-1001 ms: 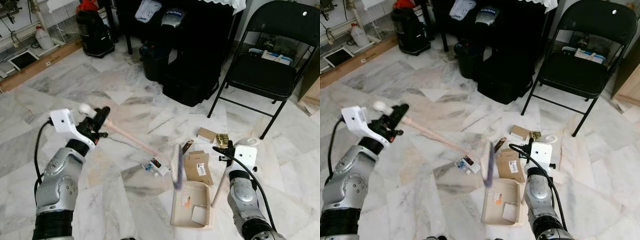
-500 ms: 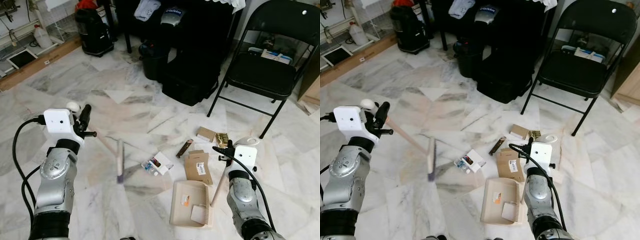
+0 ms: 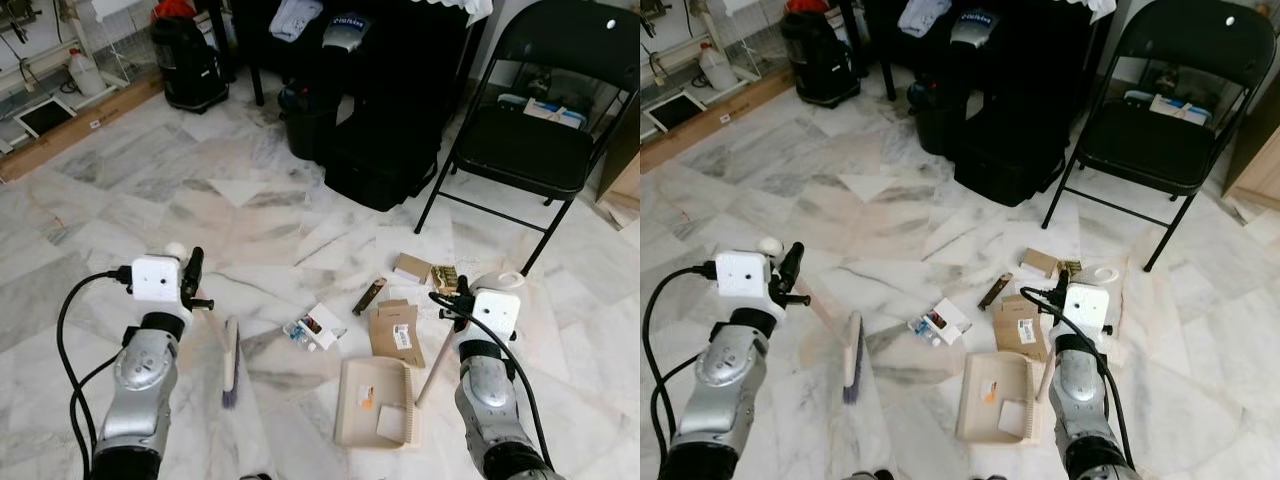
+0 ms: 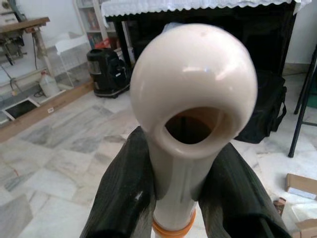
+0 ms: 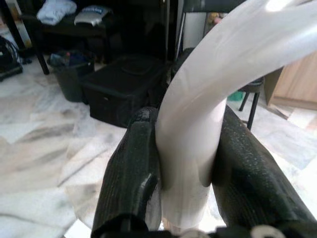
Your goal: Sweep floor
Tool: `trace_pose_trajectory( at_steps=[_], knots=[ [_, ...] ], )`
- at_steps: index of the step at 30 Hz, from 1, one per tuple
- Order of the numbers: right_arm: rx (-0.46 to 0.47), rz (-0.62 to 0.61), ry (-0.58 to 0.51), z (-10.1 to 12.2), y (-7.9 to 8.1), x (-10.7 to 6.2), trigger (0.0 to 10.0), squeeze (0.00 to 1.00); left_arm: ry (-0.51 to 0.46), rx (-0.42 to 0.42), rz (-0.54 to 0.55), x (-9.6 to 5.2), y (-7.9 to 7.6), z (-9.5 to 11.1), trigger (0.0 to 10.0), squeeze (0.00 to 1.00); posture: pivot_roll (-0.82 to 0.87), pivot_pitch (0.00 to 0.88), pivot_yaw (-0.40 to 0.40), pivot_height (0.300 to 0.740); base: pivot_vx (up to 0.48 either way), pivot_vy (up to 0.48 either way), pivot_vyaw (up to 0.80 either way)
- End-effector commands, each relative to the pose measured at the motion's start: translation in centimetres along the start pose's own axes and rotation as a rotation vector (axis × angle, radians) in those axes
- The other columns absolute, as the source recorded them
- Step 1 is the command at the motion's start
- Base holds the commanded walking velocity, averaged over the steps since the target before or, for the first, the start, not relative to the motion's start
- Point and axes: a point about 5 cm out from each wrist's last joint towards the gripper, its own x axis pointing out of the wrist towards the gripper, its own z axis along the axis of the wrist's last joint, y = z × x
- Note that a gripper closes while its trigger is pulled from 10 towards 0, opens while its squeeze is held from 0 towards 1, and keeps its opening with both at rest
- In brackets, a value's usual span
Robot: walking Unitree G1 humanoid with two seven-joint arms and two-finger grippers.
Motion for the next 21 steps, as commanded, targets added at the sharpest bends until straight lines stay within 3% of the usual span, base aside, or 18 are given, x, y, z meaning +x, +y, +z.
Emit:
trace_pose_trajectory(
  at_steps=[1,11,21],
  knots=[
    [0.018,-0.003,-0.048,0.7,0.1,0.1,10.0,0.0,-0.054,0.03,0.009,0.4,0.1,0.7,10.0,0.0,0.06,0.143,0.027,0.74,0.0,0.0,0.0],
    [0.05,-0.01,-0.113,1.9,-0.2,0.0,10.0,0.0,-0.063,0.02,-0.006,0.9,-0.6,0.3,10.0,0.0,0.05,0.122,0.028,0.74,0.0,0.0,0.0],
    [0.081,-0.04,-0.241,5.1,-1.3,0.2,10.0,0.0,-0.081,0.015,-0.006,1.2,-0.7,0.5,10.0,0.0,0.04,0.115,0.032,0.74,0.0,0.0,0.0]
  ],
)
